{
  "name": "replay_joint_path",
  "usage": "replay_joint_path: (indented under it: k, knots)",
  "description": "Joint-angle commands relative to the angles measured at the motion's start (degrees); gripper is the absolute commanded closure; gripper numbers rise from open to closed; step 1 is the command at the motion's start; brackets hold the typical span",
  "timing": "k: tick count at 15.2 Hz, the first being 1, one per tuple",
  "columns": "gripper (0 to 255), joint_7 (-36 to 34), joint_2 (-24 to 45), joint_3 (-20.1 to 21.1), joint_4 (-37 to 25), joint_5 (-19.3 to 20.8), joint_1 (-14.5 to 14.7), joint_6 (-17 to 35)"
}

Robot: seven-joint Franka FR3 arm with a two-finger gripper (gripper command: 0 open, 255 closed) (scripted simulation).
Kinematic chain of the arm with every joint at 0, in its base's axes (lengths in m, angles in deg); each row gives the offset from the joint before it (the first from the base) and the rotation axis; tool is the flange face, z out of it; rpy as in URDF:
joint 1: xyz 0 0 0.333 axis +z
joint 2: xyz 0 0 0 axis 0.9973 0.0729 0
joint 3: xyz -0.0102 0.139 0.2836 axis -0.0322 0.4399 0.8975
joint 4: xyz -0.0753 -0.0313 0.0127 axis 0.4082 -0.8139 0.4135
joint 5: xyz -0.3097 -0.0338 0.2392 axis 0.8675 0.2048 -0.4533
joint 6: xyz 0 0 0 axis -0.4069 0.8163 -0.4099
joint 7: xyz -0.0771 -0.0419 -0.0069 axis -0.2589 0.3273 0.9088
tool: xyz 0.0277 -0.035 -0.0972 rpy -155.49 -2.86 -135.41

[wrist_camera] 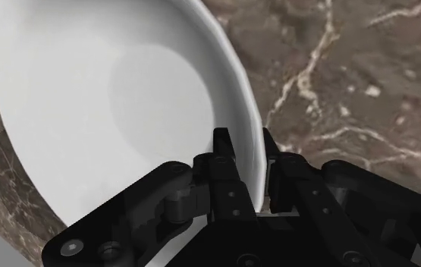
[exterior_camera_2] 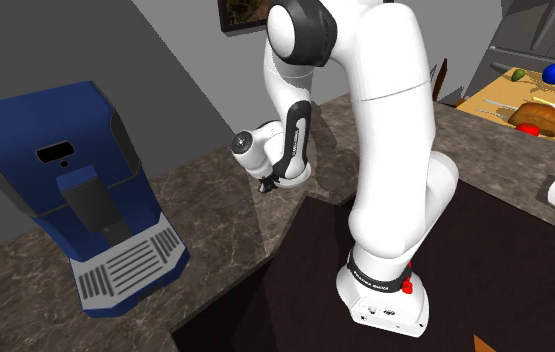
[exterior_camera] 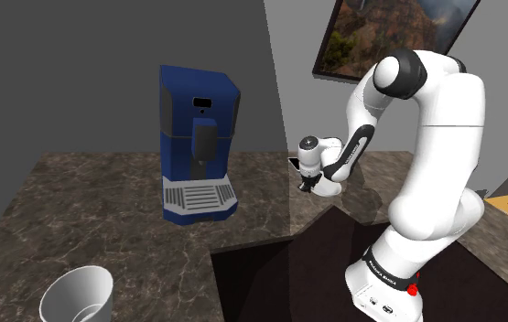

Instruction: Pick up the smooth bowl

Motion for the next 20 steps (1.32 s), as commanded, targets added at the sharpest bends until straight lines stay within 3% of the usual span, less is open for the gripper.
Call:
replay_joint_path:
  k: [1,3,18,20]
  knots:
    - [255,0.0,0.0,0.0,0.0,0.0,0.0,0.0]
    - [255,-0.1,0.0,0.0,0.1,0.1,0.0,0.0]
    - [255,14.6,-13.8,2.3,6.2,-12.1,-1.5,-4.6]
    - [255,14.7,-13.9,2.3,6.2,-12.2,-1.6,-4.6]
